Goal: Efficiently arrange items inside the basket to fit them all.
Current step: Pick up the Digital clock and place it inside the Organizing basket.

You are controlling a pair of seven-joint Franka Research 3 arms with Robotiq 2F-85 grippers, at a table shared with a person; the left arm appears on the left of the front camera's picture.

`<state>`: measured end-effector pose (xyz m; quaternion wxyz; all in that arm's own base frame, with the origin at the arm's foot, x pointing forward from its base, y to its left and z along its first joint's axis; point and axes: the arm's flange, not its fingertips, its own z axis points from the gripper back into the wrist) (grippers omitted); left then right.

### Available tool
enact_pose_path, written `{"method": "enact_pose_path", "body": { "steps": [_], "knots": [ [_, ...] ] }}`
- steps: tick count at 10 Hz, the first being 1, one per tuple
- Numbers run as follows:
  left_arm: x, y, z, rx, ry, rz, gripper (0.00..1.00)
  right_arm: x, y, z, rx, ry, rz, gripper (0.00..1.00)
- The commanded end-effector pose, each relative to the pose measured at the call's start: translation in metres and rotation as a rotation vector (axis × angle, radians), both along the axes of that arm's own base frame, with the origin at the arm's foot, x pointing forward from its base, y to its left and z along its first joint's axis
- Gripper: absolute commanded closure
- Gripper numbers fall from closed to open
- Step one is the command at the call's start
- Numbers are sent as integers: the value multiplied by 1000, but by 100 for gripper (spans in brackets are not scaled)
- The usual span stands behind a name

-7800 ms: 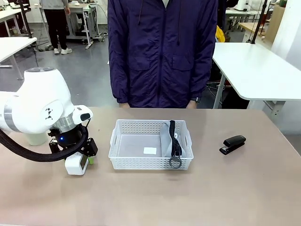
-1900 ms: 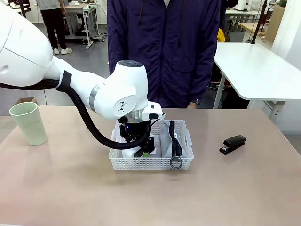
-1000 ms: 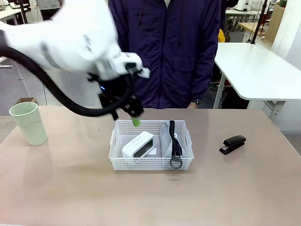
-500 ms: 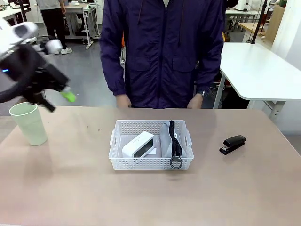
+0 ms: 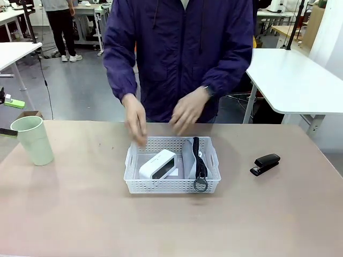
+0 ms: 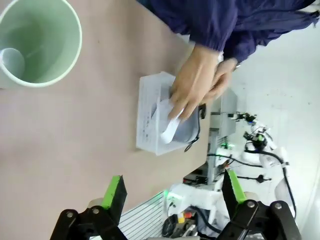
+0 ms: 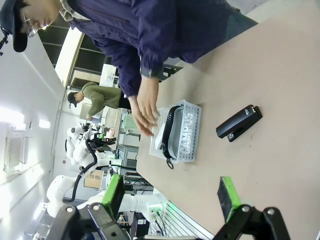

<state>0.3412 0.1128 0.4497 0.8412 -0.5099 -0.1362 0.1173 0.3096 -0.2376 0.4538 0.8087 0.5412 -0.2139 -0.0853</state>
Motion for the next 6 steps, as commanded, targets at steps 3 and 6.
{"method": "enact_pose_path", "body": {
  "steps": [3, 6],
  "knots": [
    [2, -3, 15, 61, 17, -22, 0, 1, 0, 2, 12, -41, -1, 0],
    [2, -3, 15, 61, 17, -22, 0, 1, 0, 2, 12, -41, -1, 0]
  ]
}}
